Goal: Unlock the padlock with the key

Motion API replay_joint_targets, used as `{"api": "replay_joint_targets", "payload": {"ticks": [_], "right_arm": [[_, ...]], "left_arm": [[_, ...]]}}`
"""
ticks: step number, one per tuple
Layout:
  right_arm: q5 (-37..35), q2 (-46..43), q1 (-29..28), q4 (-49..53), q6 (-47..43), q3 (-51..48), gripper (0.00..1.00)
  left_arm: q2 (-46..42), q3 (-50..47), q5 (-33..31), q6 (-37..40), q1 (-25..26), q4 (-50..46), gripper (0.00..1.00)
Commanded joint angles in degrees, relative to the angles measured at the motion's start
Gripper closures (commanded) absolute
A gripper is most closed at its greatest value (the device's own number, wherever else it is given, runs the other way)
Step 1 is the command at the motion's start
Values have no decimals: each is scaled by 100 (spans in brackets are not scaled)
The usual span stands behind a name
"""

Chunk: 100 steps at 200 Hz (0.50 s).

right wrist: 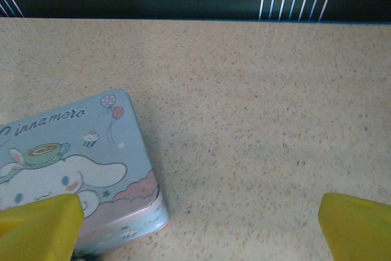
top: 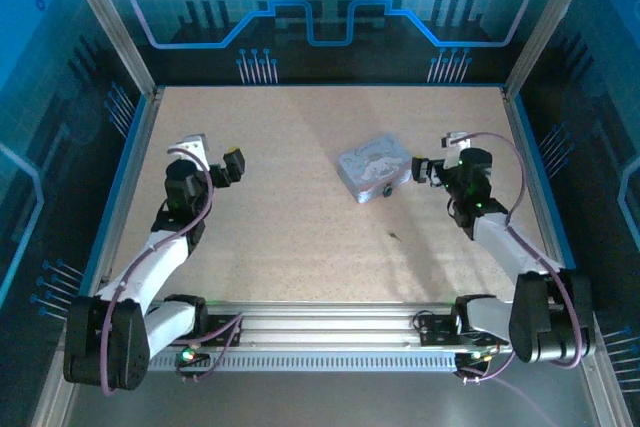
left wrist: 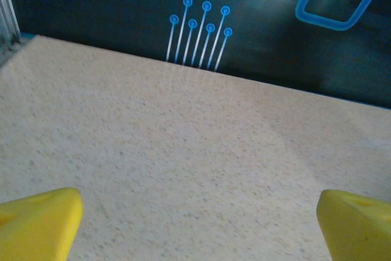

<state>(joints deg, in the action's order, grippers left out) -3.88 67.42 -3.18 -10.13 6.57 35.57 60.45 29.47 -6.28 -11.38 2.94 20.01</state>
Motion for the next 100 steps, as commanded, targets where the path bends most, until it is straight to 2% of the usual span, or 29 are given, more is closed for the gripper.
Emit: {"api": "replay_joint_targets", "payload": {"ticks": [1, 44, 100], "right_arm": [[184, -273, -170, 1545, 607, 381, 0], [329, -422, -702, 3171, 1148, 745, 0], [756, -284, -1246, 4097, 1801, 779, 8]], "left_arm": [[-144, 284, 552, -641, 217, -935, 1], [-121, 395, 700, -893, 1224, -1324, 1], [112, 163, 570, -1745, 2016, -943, 1]]}}
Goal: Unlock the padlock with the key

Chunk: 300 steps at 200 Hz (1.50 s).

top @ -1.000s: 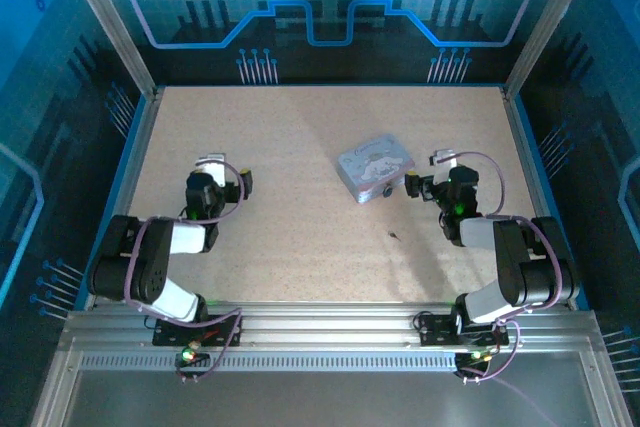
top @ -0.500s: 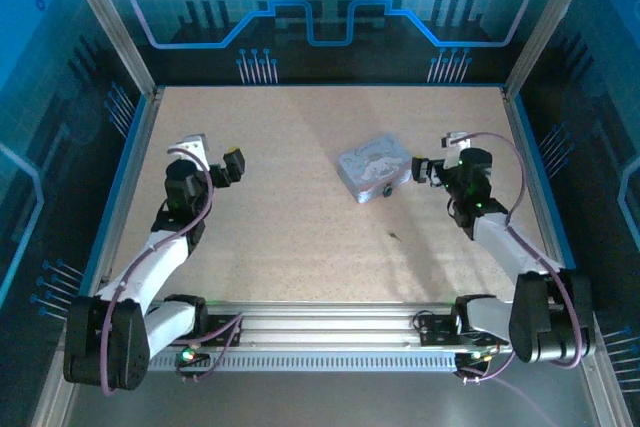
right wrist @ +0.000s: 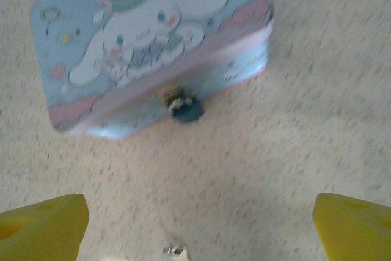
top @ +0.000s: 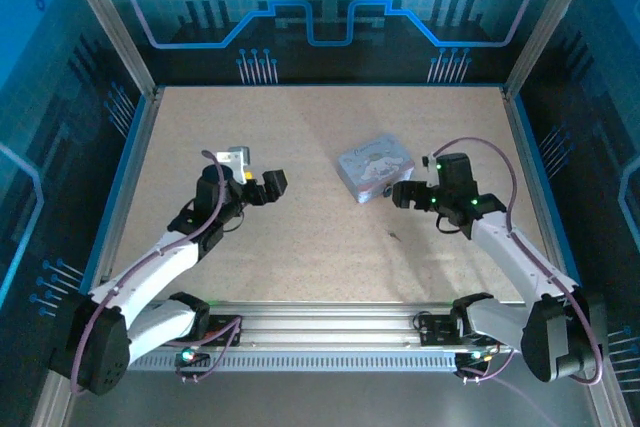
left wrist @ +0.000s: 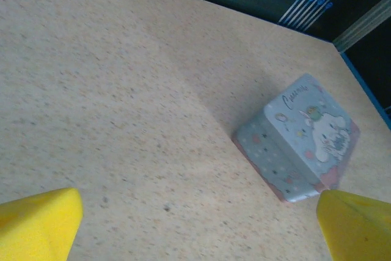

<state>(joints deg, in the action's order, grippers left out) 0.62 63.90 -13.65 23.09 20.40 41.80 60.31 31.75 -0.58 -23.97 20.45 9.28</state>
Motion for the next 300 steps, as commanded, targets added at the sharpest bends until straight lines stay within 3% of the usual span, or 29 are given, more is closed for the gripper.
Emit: {"api": "replay_joint_targets", "payload": {"ticks": [1, 49, 115, 206, 300], "right_arm": [[311, 78, -217, 788, 419, 159, 8], [167, 696, -667, 1353, 189, 320, 19], [-159, 1768, -1128, 1558, -202, 793, 34], [-210, 2628, -1363, 1338, -222, 1101, 44], [-262, 2891, -1430, 1430, -107, 1111, 55]], "left_arm": [[127, -68, -2, -495, 279, 146, 1], [555, -146, -1, -737, 699, 596, 1], [695, -142, -23, -772, 760, 716, 1], [578, -125, -121, -734, 768, 526, 1], [572, -63, -34, -642, 768, 447, 1]]}}
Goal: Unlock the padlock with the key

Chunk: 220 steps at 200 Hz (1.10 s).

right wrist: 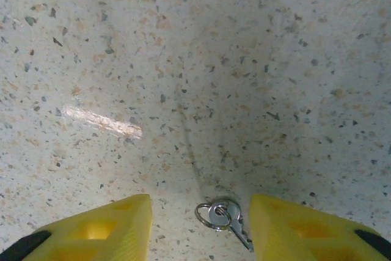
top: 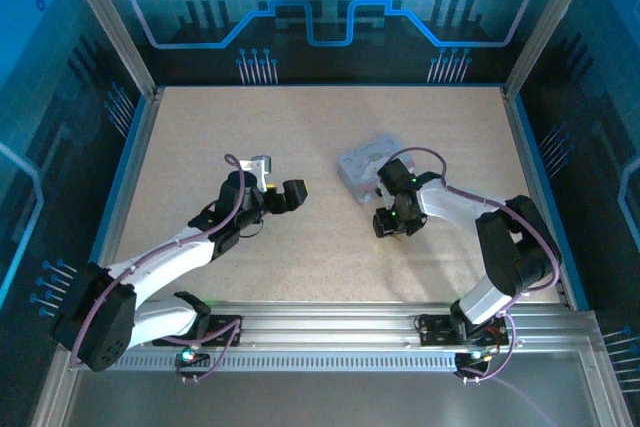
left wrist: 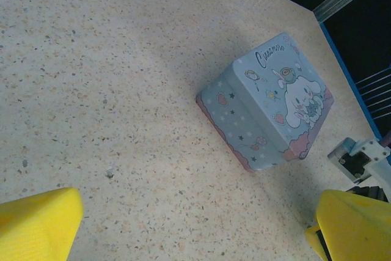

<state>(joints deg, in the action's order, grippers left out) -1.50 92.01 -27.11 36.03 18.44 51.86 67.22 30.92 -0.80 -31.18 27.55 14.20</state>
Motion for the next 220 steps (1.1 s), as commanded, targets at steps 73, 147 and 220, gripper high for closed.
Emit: {"api": "replay_joint_targets", "payload": {"ticks": [73, 147, 220], "right_arm": [[-57, 186, -101, 207, 160, 114, 59], [-44, 211, -123, 246, 238, 53, 63], [-91, 221, -136, 273, 281, 26, 68]], "left_arm": [[-121, 21, -10, 103, 57, -93, 1], [-130, -7, -18, 112, 57, -84, 1], [-139, -15, -22, 103, 57, -79, 1]]}}
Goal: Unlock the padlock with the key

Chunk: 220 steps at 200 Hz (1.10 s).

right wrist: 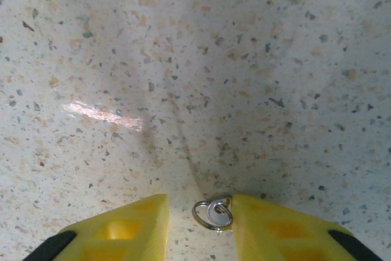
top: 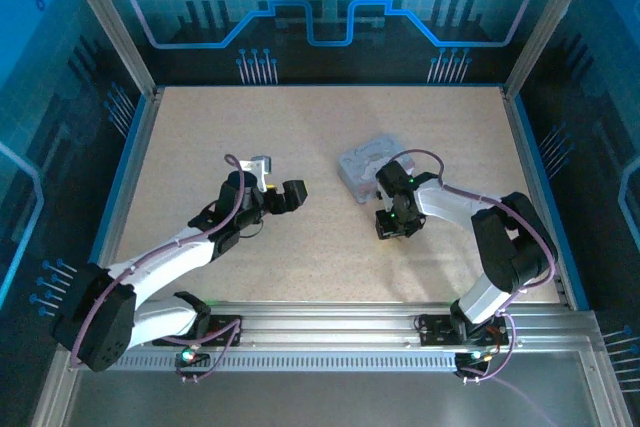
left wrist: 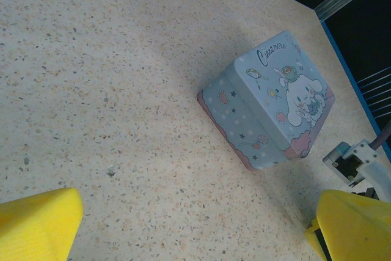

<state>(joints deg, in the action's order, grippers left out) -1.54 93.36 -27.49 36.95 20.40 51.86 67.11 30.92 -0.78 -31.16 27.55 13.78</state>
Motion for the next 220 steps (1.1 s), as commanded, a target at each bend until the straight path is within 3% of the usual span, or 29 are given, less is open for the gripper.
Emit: {"api": "replay_joint_targets", "payload": {"ticks": [1, 156, 220], "right_arm": [[-89, 81, -94, 181, 85, 26, 68], [-191, 209, -98, 190, 218, 87, 93], [-182, -291, -94, 122, 363, 79, 99]], "left_arm": [[-133, -15, -26, 101, 57, -36, 1], [-209, -55, -45, 101, 57, -51, 1], [-338, -50, -8, 52, 53, -14, 1]]}}
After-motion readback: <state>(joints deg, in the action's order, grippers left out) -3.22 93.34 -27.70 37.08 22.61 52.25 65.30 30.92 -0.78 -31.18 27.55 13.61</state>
